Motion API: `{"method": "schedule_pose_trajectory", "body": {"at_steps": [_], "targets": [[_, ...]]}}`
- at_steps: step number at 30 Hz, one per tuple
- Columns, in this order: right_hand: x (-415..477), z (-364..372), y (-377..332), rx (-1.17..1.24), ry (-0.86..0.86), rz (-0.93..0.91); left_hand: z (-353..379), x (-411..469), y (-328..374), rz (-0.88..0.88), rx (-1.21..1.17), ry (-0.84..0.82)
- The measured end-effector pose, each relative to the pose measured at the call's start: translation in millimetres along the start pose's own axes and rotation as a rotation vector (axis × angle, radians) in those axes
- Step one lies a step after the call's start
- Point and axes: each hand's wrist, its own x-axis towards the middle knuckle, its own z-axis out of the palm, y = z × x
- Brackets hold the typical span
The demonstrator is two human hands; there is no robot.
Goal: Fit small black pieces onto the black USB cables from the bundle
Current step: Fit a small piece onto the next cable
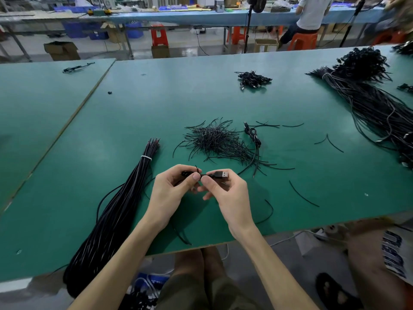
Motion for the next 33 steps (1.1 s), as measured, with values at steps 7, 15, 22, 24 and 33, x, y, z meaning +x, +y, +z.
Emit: {"method": "schedule_pose_trajectory", "body": {"at_steps": [7,15,22,24,33], "targets": [[0.7,-2.2,3.5,0.018,0.030,0.045,1.9,-2.6,4.0,0.053,0.076,-0.023],[0.8,-2.7,2.2,0.059,0.032,0.080,8.8,-7.1,7.6,0.222,0.335,-0.011],[-0.5,-3.7,1.5,0.064,0.003,0.098,6.9,-7.1,9.5,0.278,0.364,0.006],[-0.6,-3.9,2.9,0.063,0.012,0.086,7.4,-5.9,8.5,0.273,0.339,-0.002],[1.1,-2.6,8.6,-0.018,-0.012,0.003,5.9,-1.0,5.6,0.079,0.117,-0.071]]}}
